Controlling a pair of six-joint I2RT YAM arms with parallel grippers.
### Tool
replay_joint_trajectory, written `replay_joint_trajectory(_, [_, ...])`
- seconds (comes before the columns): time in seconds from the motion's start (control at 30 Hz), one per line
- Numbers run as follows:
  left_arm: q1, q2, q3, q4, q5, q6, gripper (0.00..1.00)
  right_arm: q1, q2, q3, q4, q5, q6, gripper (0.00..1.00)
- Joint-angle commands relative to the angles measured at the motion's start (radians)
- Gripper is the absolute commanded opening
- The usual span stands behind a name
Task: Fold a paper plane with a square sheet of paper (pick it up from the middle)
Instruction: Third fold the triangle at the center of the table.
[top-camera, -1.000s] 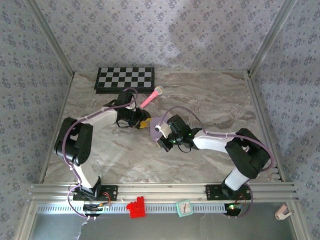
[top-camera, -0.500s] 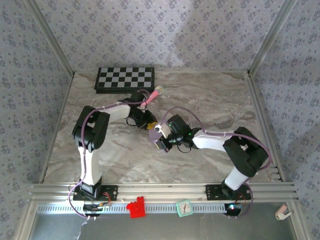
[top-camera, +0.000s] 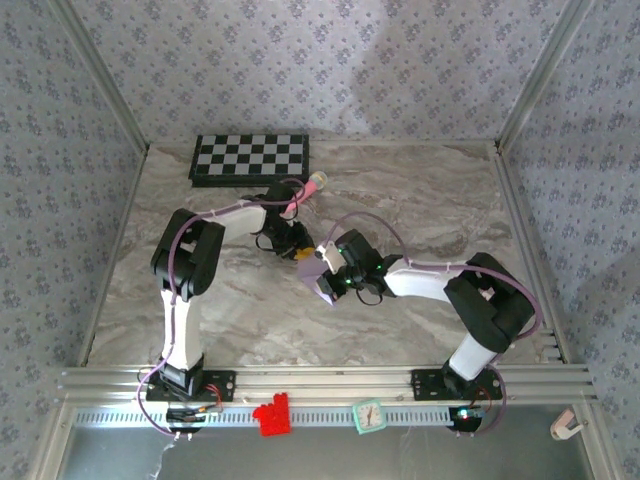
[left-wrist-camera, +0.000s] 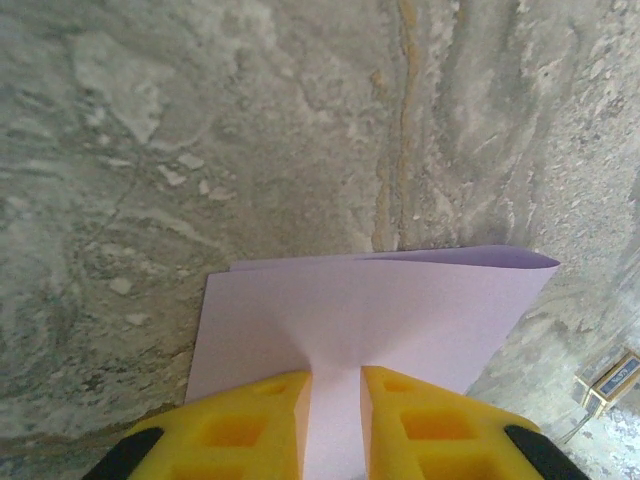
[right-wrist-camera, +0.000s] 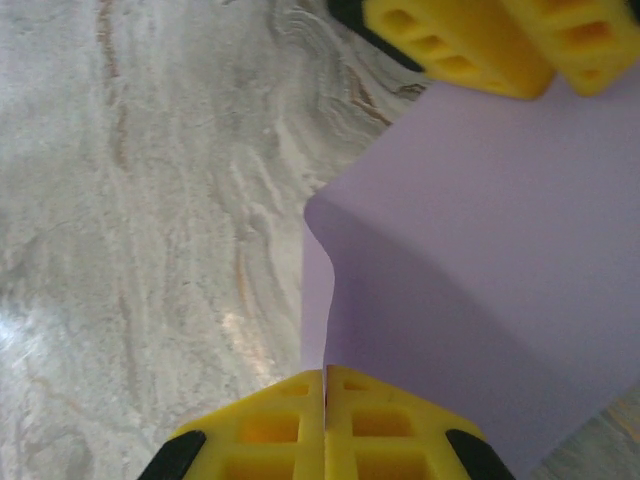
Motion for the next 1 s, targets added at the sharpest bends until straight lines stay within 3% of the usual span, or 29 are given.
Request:
replay_joint_trajectory(0.0, [-0.011,0.051,-0.002,-0.085,-0.05,0.03,0.22,-0.003,0.01,0.036,-0.053,0.1,0.041,0.04])
replay_joint_trajectory(0.17, [-0.014,0.05,0.012,-0.091,-0.042,0.041,0.21,-0.005,0.033,0.058,-0.098,0.143,0.068,0.04])
replay_joint_trajectory(0.97, [-0.023,0.056,-0.016,-0.072,-0.04,0.039,0.2,0.003,0.076,0.092,-0.154,0.106,0.205,0.05])
